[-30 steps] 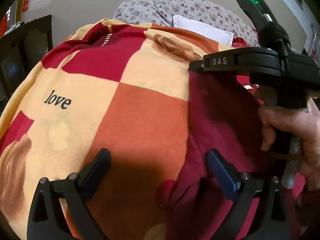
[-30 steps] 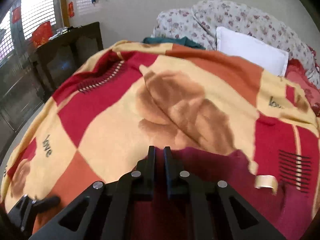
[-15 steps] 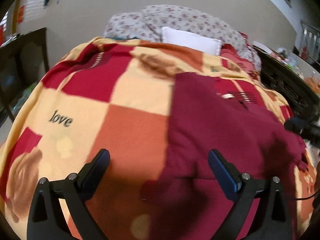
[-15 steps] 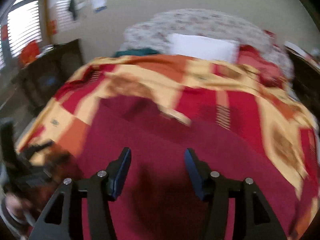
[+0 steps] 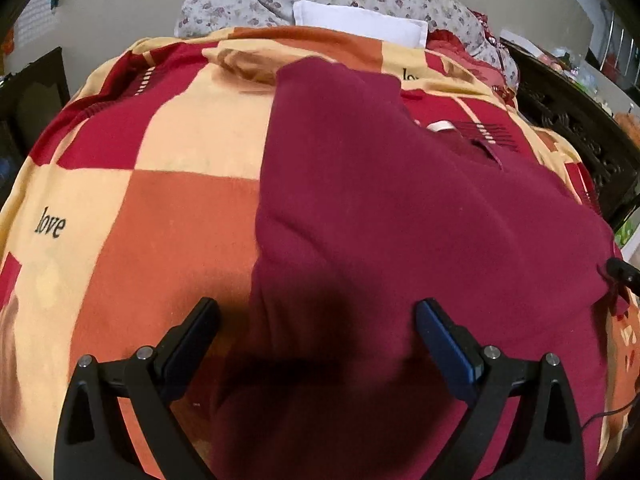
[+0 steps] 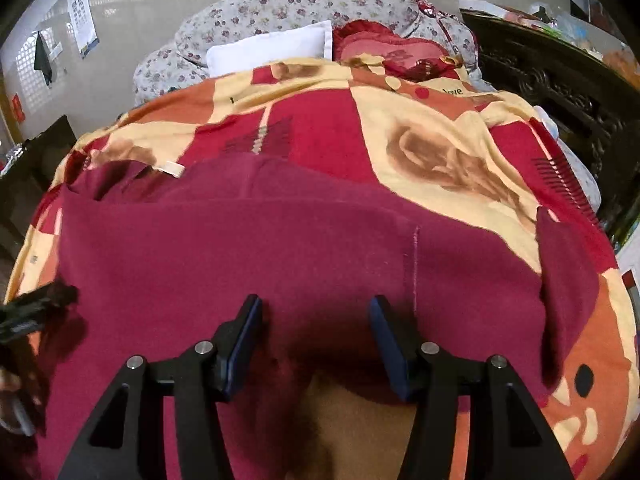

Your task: Fold small clothes

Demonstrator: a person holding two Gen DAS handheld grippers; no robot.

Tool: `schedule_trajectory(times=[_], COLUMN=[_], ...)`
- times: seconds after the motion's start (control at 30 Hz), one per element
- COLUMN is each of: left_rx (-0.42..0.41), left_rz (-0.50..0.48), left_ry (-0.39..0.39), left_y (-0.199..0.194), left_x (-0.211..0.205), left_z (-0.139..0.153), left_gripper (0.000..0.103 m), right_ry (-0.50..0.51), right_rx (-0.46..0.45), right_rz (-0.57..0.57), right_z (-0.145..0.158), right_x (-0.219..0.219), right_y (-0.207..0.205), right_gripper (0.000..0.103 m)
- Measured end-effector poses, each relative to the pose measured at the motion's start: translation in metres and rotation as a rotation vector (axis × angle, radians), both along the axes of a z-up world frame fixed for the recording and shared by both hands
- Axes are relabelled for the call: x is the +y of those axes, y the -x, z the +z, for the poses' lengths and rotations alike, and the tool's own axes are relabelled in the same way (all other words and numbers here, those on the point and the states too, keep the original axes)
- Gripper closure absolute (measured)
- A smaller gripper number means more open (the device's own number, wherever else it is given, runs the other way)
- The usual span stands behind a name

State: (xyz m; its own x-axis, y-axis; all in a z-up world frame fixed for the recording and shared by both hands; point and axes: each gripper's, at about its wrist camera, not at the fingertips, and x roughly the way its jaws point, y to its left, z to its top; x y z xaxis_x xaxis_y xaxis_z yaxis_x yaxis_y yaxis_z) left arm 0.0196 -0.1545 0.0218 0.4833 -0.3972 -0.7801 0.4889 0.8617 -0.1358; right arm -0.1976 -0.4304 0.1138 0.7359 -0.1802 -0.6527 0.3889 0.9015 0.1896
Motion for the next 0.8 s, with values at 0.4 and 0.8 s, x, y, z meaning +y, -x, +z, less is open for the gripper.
schedule_trajectory(times=[0.4, 0.8], left_rx=[-0.068, -0.105], left_rz=[-0.036, -0.011], left_ry=[-0.003, -0.016], left_y=[0.012, 0.008], left_x=[-0.033, -0.034], left_z=[0.019, 0.001], left_gripper=[0.005, 0.004], right_ry=[0.003, -0.045], right_rx=[0.012, -0.017], right_rz=[-0.039, -0.053], right_z=[-0.007, -0.011], right_x=[-0.011, -0.014], right_y=[0.003, 0.011], right_gripper=[0.042, 0.027])
